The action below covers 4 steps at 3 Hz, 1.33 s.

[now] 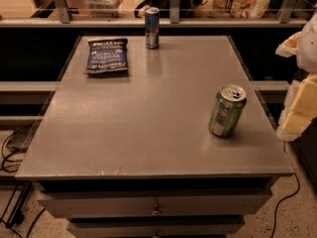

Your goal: Move green can near redbull can

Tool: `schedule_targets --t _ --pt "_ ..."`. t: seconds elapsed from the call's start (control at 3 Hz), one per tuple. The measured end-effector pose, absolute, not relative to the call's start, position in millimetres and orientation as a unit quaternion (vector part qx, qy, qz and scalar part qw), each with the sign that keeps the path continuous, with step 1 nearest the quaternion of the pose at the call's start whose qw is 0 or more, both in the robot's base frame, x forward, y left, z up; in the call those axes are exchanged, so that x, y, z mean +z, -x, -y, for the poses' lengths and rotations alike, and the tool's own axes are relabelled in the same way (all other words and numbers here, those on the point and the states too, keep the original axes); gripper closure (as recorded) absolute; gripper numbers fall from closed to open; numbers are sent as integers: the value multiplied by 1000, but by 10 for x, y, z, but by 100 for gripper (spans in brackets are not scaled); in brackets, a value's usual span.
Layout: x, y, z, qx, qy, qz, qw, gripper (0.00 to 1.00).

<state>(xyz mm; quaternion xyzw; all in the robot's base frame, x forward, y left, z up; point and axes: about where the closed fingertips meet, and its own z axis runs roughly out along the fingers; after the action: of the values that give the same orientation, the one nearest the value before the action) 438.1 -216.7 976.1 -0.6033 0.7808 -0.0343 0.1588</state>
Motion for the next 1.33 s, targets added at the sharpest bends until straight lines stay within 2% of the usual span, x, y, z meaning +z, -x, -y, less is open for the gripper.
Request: schedule_targets --t 0.67,1.33 --pt "9719 -4435 2114 -23 605 -774 185 0" --pt "9471 -4765 1942 31 575 -772 268 0"
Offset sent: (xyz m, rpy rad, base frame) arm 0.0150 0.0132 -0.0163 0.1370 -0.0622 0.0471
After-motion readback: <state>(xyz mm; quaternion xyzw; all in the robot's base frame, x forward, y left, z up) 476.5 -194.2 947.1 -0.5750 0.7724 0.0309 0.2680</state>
